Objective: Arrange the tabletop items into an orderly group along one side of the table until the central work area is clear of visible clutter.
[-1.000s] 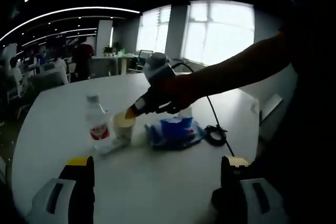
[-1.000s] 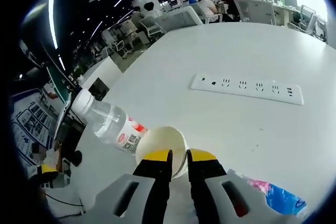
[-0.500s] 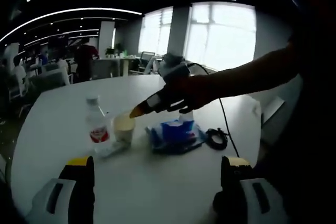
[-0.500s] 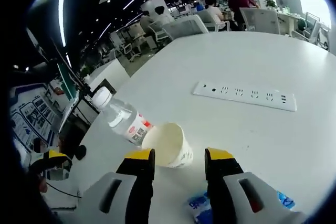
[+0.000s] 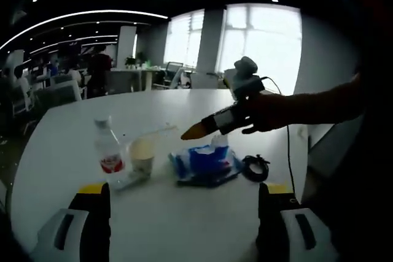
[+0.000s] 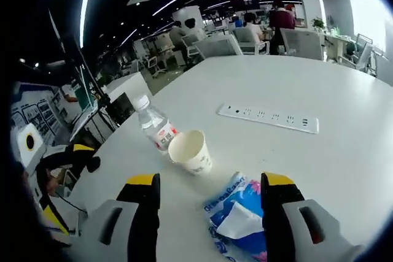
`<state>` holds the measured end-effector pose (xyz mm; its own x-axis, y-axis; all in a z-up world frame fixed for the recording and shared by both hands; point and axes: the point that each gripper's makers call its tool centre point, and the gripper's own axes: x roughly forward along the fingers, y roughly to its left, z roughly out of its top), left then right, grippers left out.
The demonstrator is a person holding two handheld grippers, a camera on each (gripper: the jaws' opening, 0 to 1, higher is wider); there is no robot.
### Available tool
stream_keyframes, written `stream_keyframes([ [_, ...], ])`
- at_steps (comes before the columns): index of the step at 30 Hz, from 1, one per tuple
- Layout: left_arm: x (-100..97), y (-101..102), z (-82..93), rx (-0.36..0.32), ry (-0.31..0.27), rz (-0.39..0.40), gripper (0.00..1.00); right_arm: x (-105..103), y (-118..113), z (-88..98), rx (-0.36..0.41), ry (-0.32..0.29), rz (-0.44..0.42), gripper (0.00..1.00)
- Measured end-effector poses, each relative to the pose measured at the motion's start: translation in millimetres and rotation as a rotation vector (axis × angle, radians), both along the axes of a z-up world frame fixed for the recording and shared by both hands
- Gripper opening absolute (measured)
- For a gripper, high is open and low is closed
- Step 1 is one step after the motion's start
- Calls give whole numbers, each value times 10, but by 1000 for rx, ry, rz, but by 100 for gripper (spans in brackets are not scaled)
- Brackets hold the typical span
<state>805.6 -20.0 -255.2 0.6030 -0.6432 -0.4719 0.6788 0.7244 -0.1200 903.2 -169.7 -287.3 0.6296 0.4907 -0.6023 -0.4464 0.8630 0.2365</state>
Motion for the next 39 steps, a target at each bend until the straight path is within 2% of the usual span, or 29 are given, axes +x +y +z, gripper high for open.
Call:
stream_keyframes([
  [7,8,-81,-6,11,4,5,99,-227,-375,121,-14,-46,-50,74],
  [12,30,-118,15,8,5,24,99,-381,-629,128,-31,-59,-89,78],
  [18,51,-174,0,11,5,13,99,-604,-985,154,-36,-63,-172,81],
  [28,93,-292,-10,18,7,-26,99,-997,-1496,152,-120,-71,-263,90],
  [31,99,-341,-17,22,9,-51,99,-1116,-1633,158,-151,-71,-285,91],
  [39,102,-397,-45,40,6,-83,97,-1384,-1884,149,-145,-54,-381,92],
])
